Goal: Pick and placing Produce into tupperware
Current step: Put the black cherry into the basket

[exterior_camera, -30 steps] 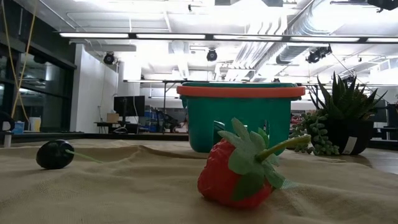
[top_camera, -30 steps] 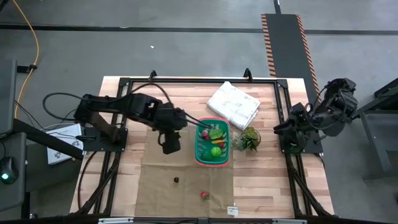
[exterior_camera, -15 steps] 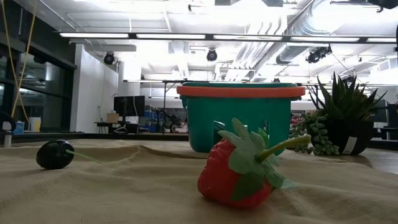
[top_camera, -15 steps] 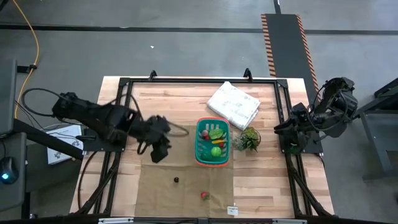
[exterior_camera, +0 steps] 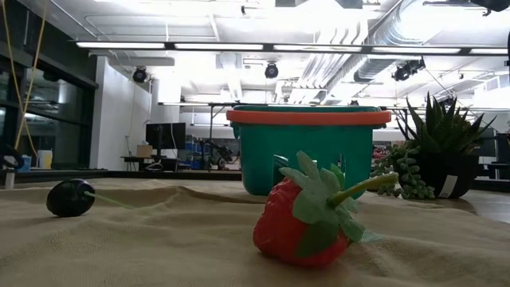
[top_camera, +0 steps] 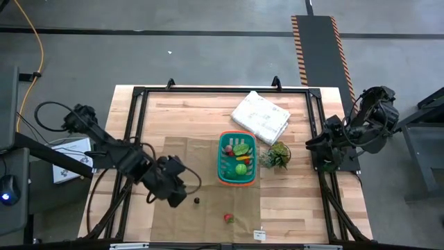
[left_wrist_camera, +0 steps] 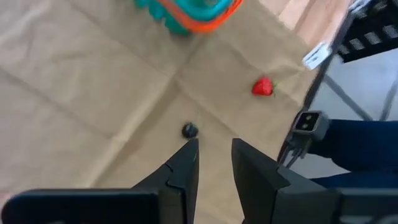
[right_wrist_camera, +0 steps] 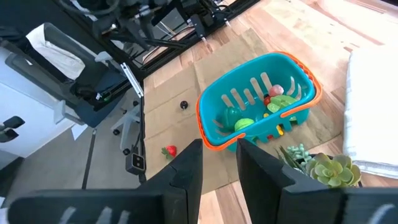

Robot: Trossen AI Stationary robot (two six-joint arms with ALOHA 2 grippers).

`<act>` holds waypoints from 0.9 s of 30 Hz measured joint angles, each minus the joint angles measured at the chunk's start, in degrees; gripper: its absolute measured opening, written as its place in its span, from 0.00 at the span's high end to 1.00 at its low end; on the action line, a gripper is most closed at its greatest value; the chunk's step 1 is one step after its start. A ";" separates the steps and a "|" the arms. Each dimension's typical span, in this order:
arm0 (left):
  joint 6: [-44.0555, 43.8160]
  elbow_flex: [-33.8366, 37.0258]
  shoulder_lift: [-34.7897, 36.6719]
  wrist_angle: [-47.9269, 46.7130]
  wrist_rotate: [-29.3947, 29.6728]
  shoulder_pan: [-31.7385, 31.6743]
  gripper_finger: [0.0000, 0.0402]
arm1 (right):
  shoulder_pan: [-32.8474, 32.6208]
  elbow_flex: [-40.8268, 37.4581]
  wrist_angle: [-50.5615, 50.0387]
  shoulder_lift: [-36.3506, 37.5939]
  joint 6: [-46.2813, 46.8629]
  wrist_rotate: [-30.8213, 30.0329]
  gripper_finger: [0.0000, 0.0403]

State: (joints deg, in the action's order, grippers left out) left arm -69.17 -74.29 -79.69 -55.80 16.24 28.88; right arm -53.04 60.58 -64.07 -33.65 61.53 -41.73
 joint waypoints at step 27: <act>15.05 0.04 -17.12 4.88 -6.44 4.50 0.79 | 0.02 0.00 -0.37 -0.17 -1.10 4.67 0.78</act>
State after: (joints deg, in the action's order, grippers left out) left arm -54.12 -74.25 -96.80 -50.92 9.80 33.39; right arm -53.01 60.58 -64.45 -33.82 60.43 -37.06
